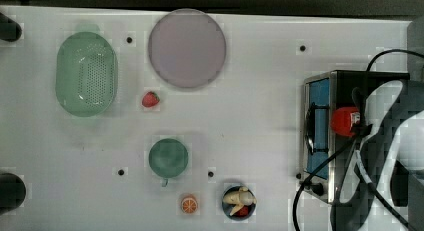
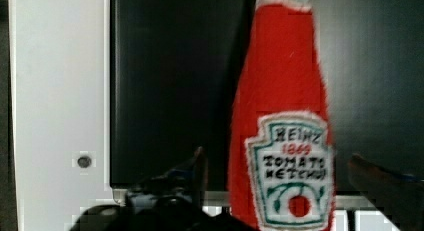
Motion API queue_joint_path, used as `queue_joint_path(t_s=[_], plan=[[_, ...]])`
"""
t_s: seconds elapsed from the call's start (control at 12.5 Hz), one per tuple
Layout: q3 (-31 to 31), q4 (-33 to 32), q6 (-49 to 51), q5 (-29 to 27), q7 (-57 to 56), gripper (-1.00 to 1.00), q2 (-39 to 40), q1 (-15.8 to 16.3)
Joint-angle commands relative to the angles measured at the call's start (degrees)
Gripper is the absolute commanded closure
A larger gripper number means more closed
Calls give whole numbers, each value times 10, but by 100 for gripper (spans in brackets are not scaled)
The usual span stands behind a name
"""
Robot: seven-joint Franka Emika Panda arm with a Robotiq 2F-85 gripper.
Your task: Pick Ketchup from oven and place it on table.
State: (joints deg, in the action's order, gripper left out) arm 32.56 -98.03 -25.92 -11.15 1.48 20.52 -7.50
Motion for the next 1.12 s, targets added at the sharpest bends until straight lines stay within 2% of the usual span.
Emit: queue_joint_path(t_s=[0.08, 0.48, 0.56, 0.72, 0.8, 1.12], plan=[[-3, -2, -15, -8, 6, -100, 14, -13], [-5, -19, -20, -22, 6, -100, 27, -15], [-5, -22, -30, -22, 6, -92, 27, -16], [-8, -28, -44, -22, 6, -43, 27, -16], [-8, -29, -46, -21, 5, -26, 27, -16], [-8, -4, -37, -18, 0, -26, 1, -5]])
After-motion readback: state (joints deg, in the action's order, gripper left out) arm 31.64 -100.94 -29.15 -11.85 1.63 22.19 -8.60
